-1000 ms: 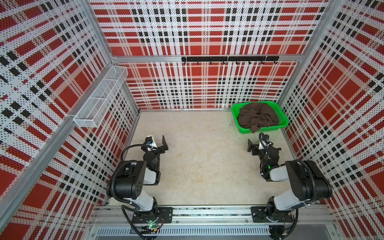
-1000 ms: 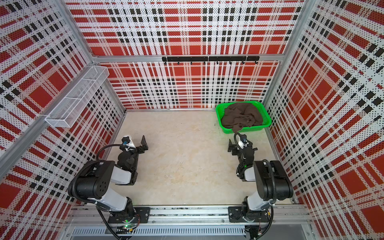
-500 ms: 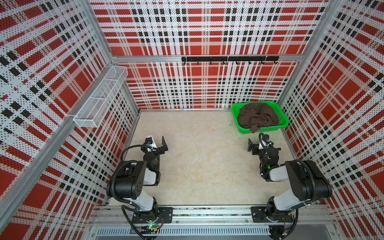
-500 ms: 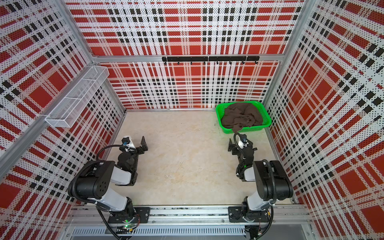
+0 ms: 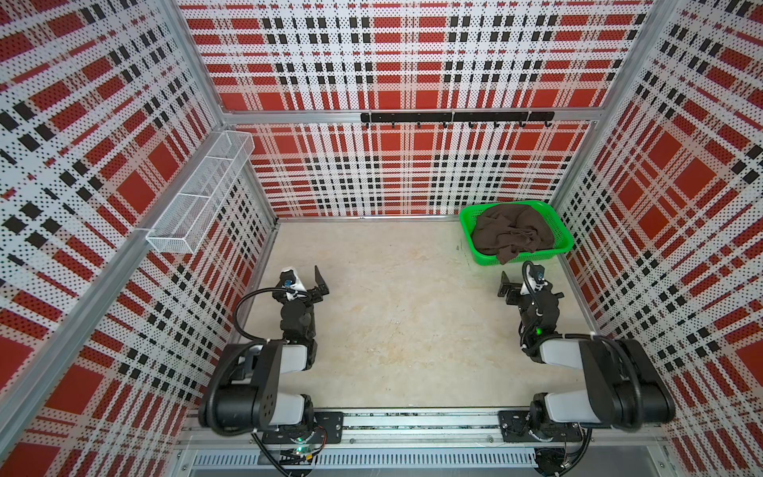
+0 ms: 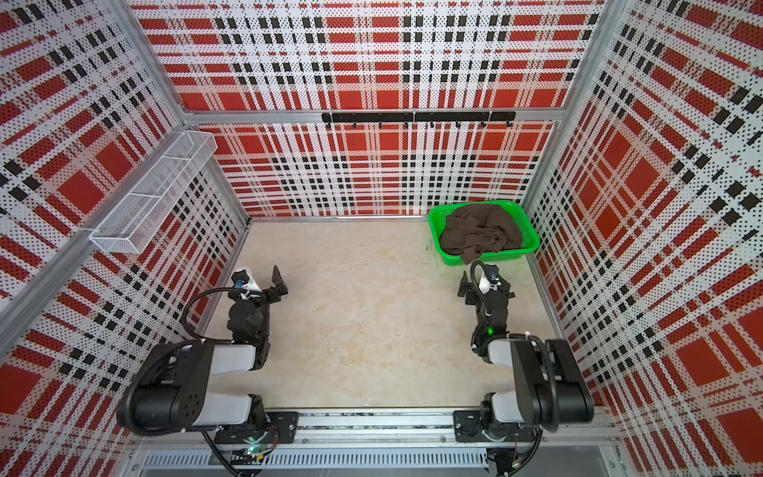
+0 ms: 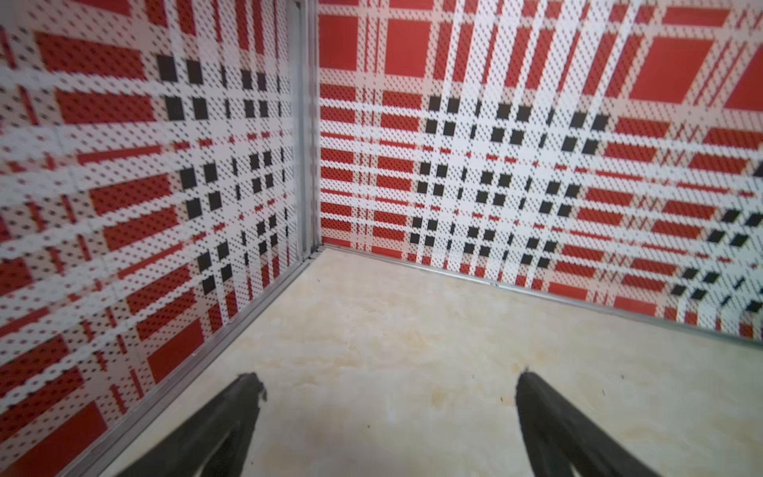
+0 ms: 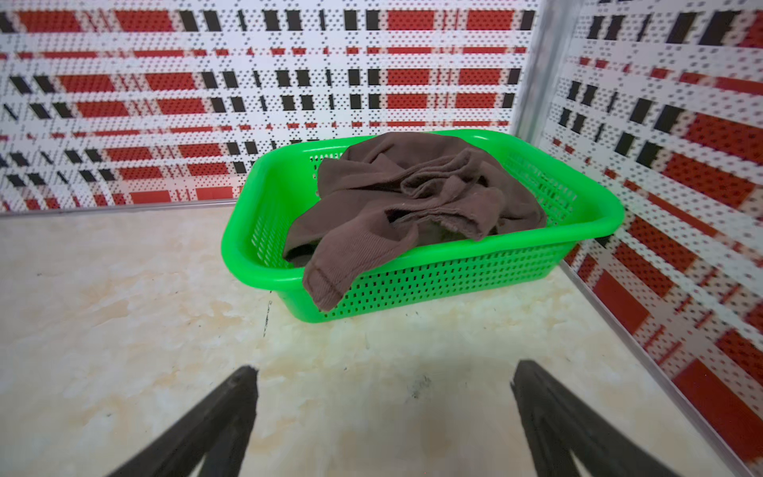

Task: Fold and stack the trousers
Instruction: Pick up the trousers from the basket.

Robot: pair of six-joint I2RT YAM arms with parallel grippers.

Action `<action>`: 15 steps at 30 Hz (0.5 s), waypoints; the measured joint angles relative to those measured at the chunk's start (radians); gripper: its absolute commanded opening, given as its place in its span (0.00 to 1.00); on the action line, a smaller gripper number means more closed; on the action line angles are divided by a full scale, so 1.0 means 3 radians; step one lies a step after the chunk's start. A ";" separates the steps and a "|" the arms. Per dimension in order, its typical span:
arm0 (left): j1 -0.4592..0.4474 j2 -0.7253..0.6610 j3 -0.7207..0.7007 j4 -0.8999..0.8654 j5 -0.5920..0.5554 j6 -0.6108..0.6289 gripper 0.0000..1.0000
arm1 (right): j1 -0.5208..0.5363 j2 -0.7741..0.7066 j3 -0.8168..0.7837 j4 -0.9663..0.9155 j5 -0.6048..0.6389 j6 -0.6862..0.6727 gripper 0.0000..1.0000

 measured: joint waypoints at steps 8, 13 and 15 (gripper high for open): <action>-0.0465 -0.0432 0.1296 -0.1731 -0.0495 -0.0540 0.92 | -0.0011 -0.0370 0.1661 -0.1944 0.0064 0.0960 1.00; -0.0890 -0.0233 0.1946 -0.2674 -0.0446 -0.0763 0.99 | -0.0027 0.0088 0.2433 -0.2982 -0.0053 0.1452 1.00; -0.1030 -0.0084 0.2125 -0.2925 -0.0395 -0.0824 1.00 | -0.0064 0.0341 0.2712 -0.3344 -0.0102 0.1592 1.00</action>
